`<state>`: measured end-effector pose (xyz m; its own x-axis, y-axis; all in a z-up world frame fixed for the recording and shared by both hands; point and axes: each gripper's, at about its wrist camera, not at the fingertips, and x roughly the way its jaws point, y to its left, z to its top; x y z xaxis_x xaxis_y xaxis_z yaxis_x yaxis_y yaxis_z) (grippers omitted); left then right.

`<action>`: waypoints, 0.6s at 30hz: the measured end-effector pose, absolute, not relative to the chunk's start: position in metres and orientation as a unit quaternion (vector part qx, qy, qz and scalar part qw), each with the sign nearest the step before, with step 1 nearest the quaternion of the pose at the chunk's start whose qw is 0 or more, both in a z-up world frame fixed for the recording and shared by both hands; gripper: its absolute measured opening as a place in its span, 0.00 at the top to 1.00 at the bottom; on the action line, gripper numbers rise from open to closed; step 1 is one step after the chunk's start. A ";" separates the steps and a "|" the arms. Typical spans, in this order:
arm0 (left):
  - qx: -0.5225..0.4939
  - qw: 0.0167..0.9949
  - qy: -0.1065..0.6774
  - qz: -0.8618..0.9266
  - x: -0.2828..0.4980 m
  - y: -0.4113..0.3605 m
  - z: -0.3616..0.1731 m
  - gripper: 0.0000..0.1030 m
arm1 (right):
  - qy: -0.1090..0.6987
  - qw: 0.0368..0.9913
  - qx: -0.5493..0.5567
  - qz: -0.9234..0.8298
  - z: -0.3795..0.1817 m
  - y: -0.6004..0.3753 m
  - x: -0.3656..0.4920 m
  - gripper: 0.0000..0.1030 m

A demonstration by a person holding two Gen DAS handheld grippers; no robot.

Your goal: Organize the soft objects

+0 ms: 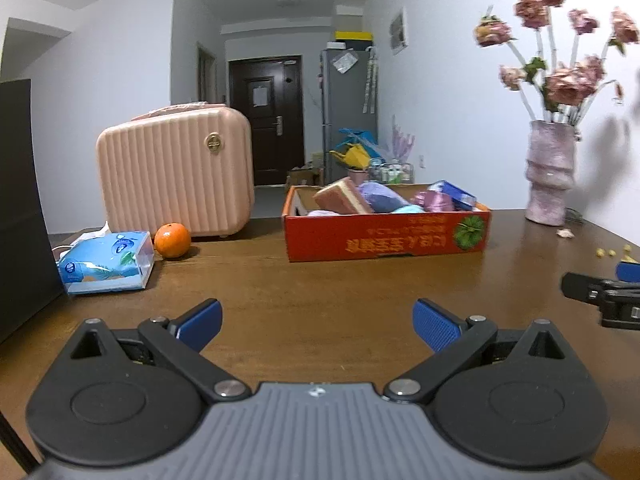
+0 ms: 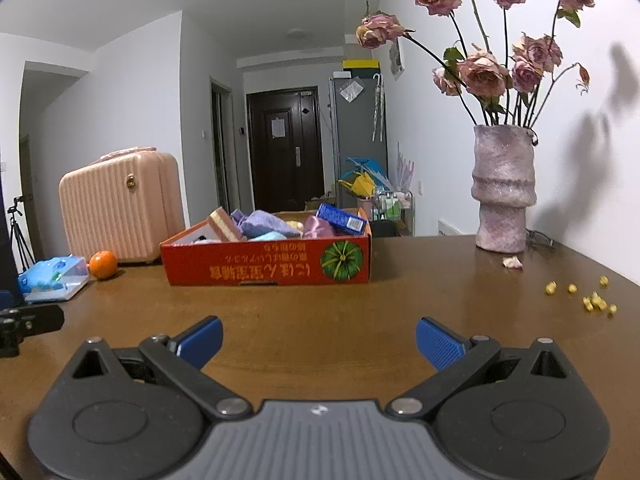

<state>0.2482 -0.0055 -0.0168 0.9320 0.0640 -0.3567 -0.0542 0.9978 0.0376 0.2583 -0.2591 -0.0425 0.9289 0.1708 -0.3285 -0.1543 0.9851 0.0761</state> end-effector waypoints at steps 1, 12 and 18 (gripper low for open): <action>0.015 0.983 0.181 0.025 0.241 -0.007 -0.017 0.00 | 0.171 0.981 0.027 0.085 -0.043 -0.260 0.254 0.00; 0.015 0.983 0.184 0.009 0.171 -0.009 -0.020 0.00 | 0.159 0.982 0.047 0.085 -0.036 -0.275 0.191 0.00; 0.001 0.981 0.195 -0.005 0.137 -0.008 -0.020 0.00 | 0.155 0.983 0.037 0.093 -0.030 -0.278 0.148 0.00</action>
<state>0.1368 -0.0084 -0.0202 0.9242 -0.0094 -0.3817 0.0100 0.9999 -0.0003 0.1480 -0.2778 -0.0296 0.9343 0.1946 -0.2986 -0.1715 0.9799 0.1019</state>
